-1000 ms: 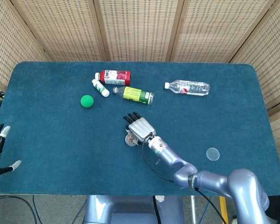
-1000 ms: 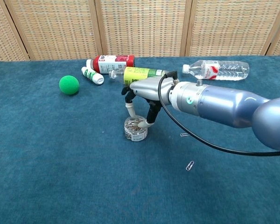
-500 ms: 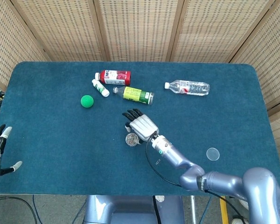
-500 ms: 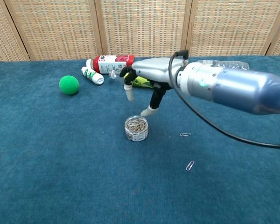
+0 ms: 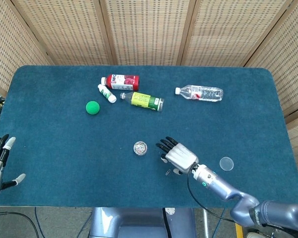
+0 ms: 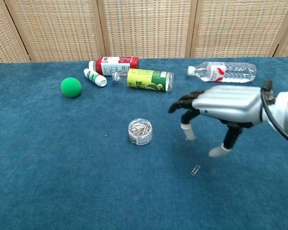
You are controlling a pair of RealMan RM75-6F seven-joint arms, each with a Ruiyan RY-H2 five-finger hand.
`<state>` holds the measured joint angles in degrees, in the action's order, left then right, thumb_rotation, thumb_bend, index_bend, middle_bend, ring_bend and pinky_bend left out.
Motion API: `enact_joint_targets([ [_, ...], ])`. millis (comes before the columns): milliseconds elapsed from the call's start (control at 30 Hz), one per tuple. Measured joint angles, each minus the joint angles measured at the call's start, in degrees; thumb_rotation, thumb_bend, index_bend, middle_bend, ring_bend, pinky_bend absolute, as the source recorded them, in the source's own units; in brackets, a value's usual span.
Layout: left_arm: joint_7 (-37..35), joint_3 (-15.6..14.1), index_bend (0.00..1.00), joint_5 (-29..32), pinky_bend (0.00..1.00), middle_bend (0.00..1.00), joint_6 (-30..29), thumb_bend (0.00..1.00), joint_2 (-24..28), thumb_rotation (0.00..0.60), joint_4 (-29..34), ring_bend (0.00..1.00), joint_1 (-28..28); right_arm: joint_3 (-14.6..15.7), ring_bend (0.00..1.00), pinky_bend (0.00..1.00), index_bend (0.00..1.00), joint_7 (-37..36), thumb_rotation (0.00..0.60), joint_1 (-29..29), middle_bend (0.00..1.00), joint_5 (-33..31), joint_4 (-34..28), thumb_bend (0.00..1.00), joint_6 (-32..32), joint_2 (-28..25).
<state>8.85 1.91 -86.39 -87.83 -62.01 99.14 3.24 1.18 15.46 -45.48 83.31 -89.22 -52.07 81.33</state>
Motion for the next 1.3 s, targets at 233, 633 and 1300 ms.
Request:
enact_joint_targets([
  [233,-0.18,-0.02,0.0,0.04,0.0,0.0,0.07,0.0,0.08,0.6,0.03,0.0,-0.08,-0.74,0.0,0.05,0.46,0.97,0.6,0.85,0.08,-5.35,-0.9,0.22,1.44,2.05],
  [633,-0.67,0.32,0.0,0.84,0.0,0.0,0.75,0.0,0.2,0.6,-0.29,0.0,0.17,-3.88,0.0,0.05,0.47,7.29,0.6,0.15,0.08,-18.38,-0.8,0.33,5.01,8.55],
  [1300,-0.3,0.43,0.0,1.1,0.0,0.0,0.99,0.0,0.01,0.6,-0.41,0.0,0.29,-1.57,0.0,0.05,0.47,10.09,0.6,-0.23,0.08,-17.66,1.5,0.33,5.54,9.24],
])
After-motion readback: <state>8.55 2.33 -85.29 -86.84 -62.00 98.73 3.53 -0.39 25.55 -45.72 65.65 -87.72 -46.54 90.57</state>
